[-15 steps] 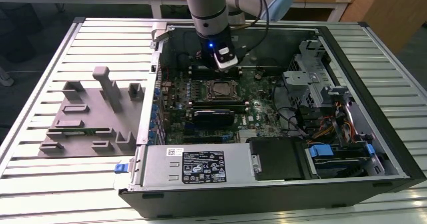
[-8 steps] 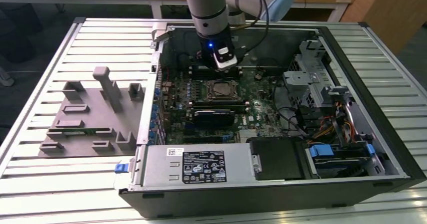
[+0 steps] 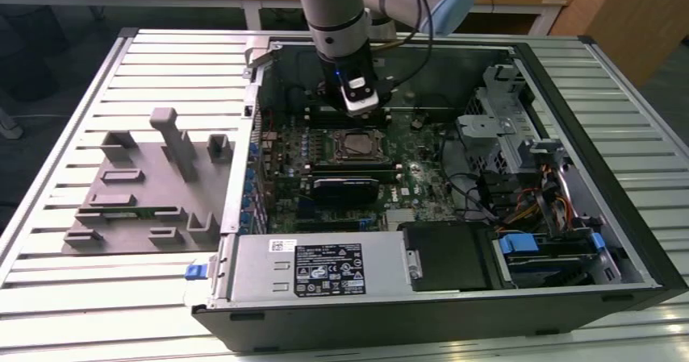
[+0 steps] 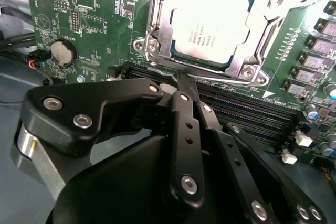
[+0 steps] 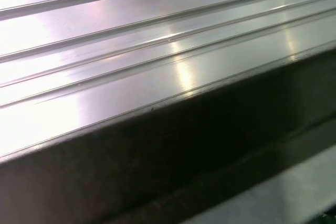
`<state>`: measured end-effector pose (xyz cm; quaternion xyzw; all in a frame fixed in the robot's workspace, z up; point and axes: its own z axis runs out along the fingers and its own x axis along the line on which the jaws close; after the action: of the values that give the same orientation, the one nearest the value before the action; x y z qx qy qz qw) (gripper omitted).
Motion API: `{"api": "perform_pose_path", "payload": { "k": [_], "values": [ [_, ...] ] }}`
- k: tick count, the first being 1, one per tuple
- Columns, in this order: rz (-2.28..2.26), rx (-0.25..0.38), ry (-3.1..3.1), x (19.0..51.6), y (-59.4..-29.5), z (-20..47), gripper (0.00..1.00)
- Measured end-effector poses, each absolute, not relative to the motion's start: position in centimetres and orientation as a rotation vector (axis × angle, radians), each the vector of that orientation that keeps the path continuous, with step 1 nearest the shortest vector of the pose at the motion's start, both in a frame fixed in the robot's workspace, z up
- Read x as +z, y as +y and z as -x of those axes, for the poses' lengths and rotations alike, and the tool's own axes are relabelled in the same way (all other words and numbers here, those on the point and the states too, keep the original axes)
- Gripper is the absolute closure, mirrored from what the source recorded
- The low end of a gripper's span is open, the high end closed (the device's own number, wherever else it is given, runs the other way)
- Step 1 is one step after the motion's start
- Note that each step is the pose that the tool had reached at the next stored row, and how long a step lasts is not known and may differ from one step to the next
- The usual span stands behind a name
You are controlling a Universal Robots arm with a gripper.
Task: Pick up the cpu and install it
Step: 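Install the first cpu locking lever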
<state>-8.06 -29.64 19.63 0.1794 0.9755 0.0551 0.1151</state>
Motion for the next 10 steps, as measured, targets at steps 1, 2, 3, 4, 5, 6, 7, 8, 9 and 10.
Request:
{"api": "perform_pose_path", "payload": {
  "k": [1,2,3,4,5,6,7,8,9,10],
  "values": [
    [-0.530,0.161,2.858,19.61,-29.61,8.09,0.89],
    [-0.534,0.161,2.857,19.60,-29.59,8.11,0.89],
    [-0.537,0.160,2.856,19.58,-29.58,8.13,0.89],
    [-0.541,0.159,2.855,19.57,-29.58,8.14,0.89],
    [-0.546,0.159,2.854,19.53,-29.57,8.13,0.89],
    [-0.551,0.158,2.853,19.48,-29.57,8.14,0.89],
    [-0.557,0.158,2.852,19.44,-29.57,8.14,0.89],
    [-0.560,0.157,2.851,19.42,-29.57,8.14,0.89],
    [-0.563,0.157,2.850,19.41,-29.58,8.14,0.89],
    [-0.566,0.156,2.850,19.38,-29.57,8.14,0.89]
  ]
}}
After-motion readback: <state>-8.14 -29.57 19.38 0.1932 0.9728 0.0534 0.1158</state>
